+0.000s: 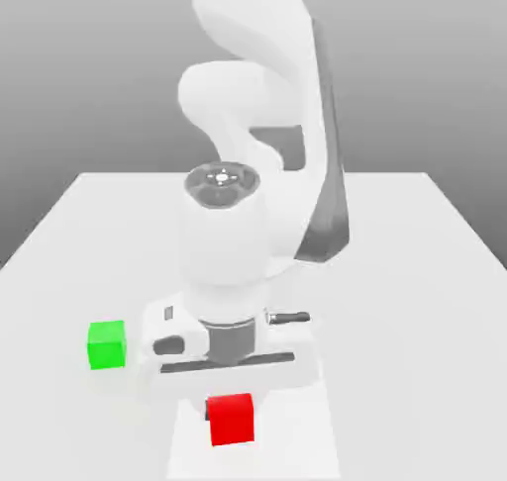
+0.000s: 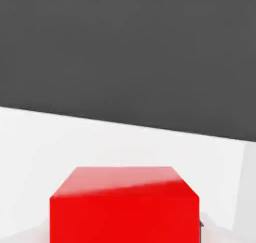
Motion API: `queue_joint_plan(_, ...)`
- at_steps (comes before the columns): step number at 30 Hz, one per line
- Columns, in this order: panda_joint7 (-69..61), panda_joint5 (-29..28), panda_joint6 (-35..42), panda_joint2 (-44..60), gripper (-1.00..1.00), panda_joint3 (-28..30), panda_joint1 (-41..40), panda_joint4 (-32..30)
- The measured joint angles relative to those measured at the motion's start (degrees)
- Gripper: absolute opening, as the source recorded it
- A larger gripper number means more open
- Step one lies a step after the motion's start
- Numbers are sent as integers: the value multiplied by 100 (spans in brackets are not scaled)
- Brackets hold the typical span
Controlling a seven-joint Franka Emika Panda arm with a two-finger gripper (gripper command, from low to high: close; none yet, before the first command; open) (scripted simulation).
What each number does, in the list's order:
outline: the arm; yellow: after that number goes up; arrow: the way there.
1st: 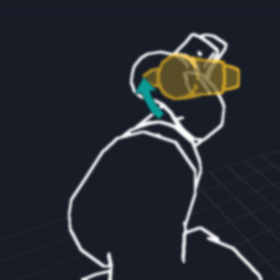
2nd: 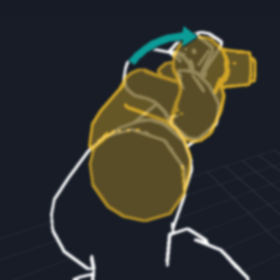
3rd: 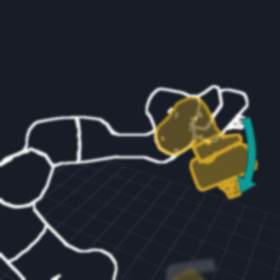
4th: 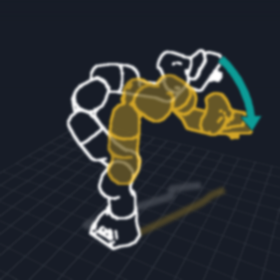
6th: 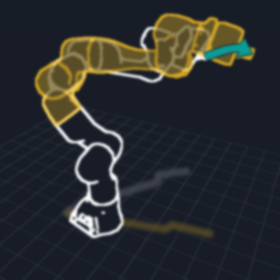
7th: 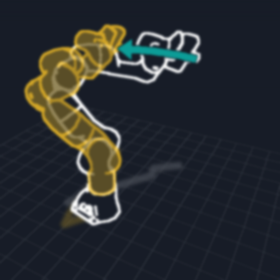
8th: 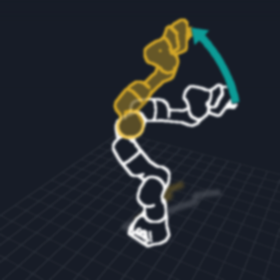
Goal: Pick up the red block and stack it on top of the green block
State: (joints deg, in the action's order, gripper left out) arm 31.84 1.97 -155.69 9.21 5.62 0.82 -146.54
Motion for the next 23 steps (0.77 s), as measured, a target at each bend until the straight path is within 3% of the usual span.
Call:
queue_joint_plan(13, 31, -852, 235, -1882, -100, 1174, -2128, -1613)
queue_joint_plan(16, -145, -648, -191, -1524, -100, 1288, -2134, -1687)
queue_joint_plan(20, -676, 103, -945, -715, -100, 1162, -2079, -1670)
queue_joint_plan(21, -781, 252, -1065, -583, 100, 1099, -2109, -1664)
queue_joint_plan(23, -781, 252, -1065, -583, 100, 1099, -2108, -1664)
